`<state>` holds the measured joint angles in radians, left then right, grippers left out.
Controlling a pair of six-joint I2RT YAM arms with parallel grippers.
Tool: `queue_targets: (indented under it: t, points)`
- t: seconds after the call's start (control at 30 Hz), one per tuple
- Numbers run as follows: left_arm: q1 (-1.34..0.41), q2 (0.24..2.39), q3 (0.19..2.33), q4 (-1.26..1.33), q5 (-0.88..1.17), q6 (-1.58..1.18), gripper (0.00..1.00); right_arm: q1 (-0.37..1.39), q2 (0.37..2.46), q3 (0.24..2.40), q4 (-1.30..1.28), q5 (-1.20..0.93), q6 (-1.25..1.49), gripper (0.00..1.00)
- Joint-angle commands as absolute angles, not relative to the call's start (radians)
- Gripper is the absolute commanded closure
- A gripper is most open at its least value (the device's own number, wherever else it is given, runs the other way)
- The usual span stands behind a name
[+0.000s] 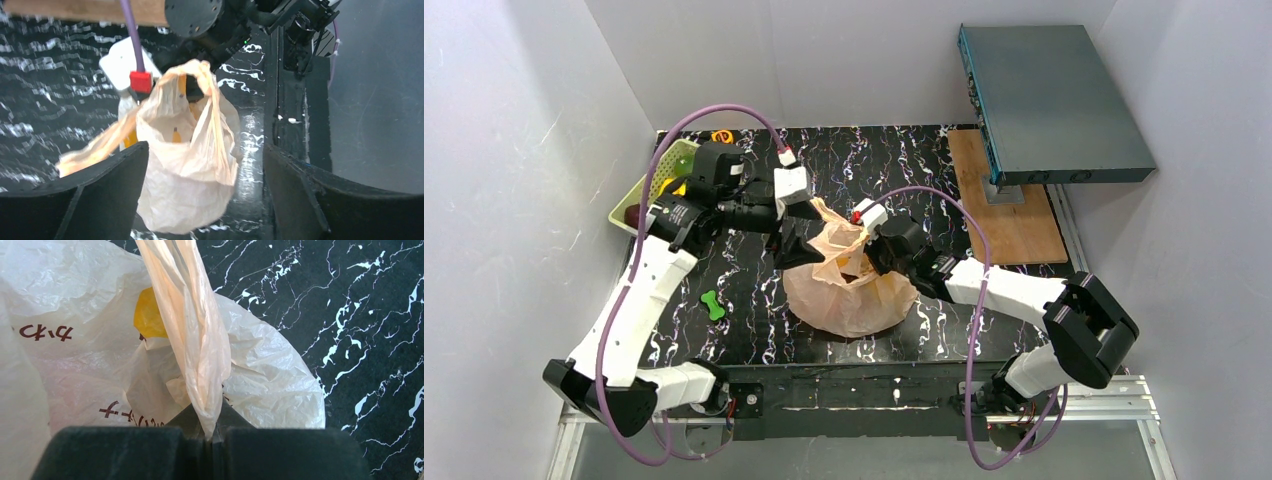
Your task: Place the fake fruits into the plastic bag and tie a complex knot
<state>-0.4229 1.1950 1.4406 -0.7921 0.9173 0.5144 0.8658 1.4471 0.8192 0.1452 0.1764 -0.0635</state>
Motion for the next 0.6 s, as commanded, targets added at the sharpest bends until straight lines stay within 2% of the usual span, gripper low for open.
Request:
queue_targets:
  t: [0.0, 0.23, 0.33, 0.57]
  points:
    - [-0.499, 1.233, 1.517, -0.768, 0.992, 0.657, 0.27, 0.877, 1.442, 0.872, 0.187, 0.16, -0.083, 0.99]
    - [-0.628, 1.298, 1.547, -0.765, 0.892, 0.702, 0.58, 0.879, 1.441, 0.88, 0.182, 0.162, -0.098, 0.99]
    - [-0.658, 1.312, 1.543, -0.767, 0.847, 0.697, 0.58, 0.879, 1.435, 0.88, 0.183, 0.162, -0.098, 0.99]
    - [-0.716, 1.304, 1.495, -0.703, 0.694, 0.676, 0.47, 0.886, 1.434, 0.88, 0.192, 0.159, -0.11, 0.99]
